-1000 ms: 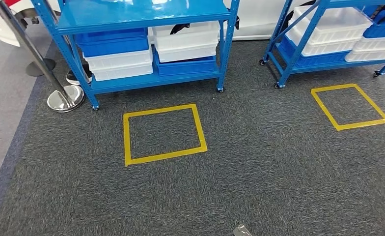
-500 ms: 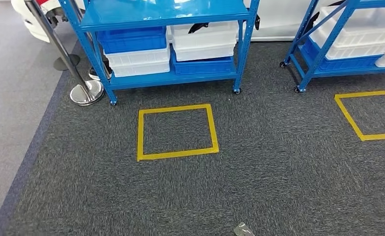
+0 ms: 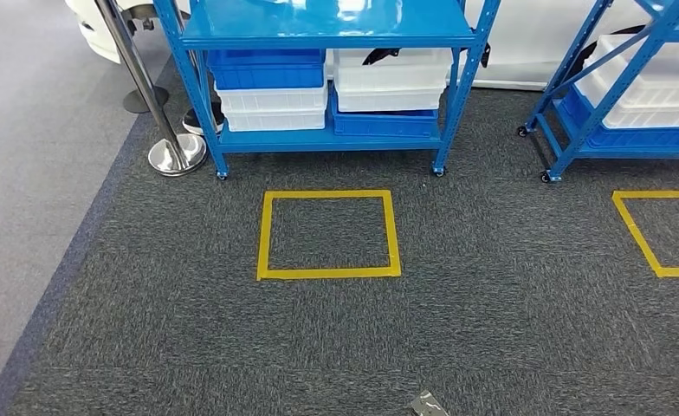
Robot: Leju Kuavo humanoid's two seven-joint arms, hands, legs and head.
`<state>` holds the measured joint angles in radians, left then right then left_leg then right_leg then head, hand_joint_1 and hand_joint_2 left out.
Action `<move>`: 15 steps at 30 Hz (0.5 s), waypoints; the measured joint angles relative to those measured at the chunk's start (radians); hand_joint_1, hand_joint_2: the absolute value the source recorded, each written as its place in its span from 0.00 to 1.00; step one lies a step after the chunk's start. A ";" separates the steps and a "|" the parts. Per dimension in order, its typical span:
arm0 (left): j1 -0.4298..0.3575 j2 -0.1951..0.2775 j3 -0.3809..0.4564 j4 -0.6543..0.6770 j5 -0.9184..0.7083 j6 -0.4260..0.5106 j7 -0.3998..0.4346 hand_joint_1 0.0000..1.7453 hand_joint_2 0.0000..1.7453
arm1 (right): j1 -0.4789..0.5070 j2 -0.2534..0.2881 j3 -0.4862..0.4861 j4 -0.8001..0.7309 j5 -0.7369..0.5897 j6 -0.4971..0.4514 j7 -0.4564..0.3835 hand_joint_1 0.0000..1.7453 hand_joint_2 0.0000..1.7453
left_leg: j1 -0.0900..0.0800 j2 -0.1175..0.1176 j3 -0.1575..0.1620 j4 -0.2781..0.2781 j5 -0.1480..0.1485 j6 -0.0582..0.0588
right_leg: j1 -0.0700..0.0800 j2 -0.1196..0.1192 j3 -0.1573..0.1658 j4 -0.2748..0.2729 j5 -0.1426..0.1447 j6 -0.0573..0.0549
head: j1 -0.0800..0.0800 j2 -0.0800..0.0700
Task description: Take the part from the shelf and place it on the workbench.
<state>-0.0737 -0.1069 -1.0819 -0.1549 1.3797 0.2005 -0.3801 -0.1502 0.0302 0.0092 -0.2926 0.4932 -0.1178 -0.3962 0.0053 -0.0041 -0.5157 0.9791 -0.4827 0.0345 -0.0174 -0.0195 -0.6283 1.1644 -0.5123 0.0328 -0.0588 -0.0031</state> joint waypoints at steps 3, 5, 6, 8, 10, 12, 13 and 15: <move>0.002 -0.002 0.000 0.000 -0.008 0.000 -0.003 0.00 0.00 | 0.006 -0.001 0.000 0.001 0.000 0.000 0.001 0.00 0.00 | 0.001 -0.012 0.009 0.001 -0.008 0.000 | -0.004 0.015 -0.101 0.150 -0.056 0.011 | 0.000 0.000; 0.005 -0.003 0.000 0.000 -0.010 0.000 -0.004 0.00 0.00 | 0.012 -0.004 -0.001 0.002 -0.001 0.000 0.000 0.00 0.00 | 0.003 -0.020 0.026 0.002 -0.018 -0.008 | -0.007 0.015 -0.099 0.111 -0.020 0.014 | 0.000 0.000; 0.006 -0.004 0.000 0.000 -0.010 -0.001 -0.004 0.00 0.00 | 0.013 -0.005 -0.002 0.002 -0.002 0.000 0.000 0.00 0.00 | 0.005 -0.022 0.039 0.003 -0.026 -0.014 | -0.009 0.015 -0.075 0.046 0.017 0.015 | 0.000 0.000; 0.007 -0.005 0.000 0.000 -0.011 -0.001 -0.004 0.00 0.00 | 0.018 -0.008 -0.005 0.005 -0.005 -0.001 -0.001 0.00 0.00 | 0.007 -0.025 0.060 0.005 -0.046 -0.027 | -0.012 0.018 -0.031 -0.076 0.076 0.011 | 0.000 0.000; 0.006 -0.005 0.000 0.000 -0.014 -0.003 -0.004 0.00 0.00 | 0.022 -0.008 -0.009 0.008 -0.009 -0.002 -0.001 0.00 0.00 | 0.006 -0.027 0.072 0.005 -0.063 -0.042 | -0.009 0.020 -0.013 -0.122 0.087 -0.004 | 0.000 0.000; 0.003 -0.005 0.000 0.000 -0.017 -0.005 -0.003 0.00 0.00 | 0.025 -0.008 -0.012 0.009 -0.011 -0.003 -0.002 0.00 0.00 | 0.006 -0.027 0.072 0.032 -0.057 -0.055 | -0.005 0.019 0.003 -0.123 0.068 -0.024 | 0.000 0.000; 0.001 -0.005 0.000 0.000 -0.018 -0.006 -0.004 0.00 0.00 | 0.028 -0.009 -0.014 0.009 -0.011 -0.005 -0.003 0.00 0.00 | 0.007 -0.022 0.055 0.076 -0.040 -0.061 | -0.006 0.018 0.016 -0.125 0.058 -0.032 | 0.000 0.000; -0.001 -0.005 0.000 0.000 -0.018 -0.009 -0.004 0.00 0.00 | 0.029 -0.010 -0.017 0.009 -0.012 -0.006 -0.005 0.00 0.00 | 0.007 -0.010 -0.028 0.208 -0.017 -0.069 | -0.006 0.015 0.049 -0.130 0.035 -0.044 | 0.000 0.000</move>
<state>-0.0750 -0.1117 -1.0822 -0.1549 1.3617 0.1916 -0.3841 -0.1211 0.0202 -0.0075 -0.2839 0.4811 -0.1242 -0.4009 0.0127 -0.0144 -0.5437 1.1875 -0.5001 -0.0345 -0.0232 -0.0042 -0.5788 1.0345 -0.4776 -0.0115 -0.0593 -0.0027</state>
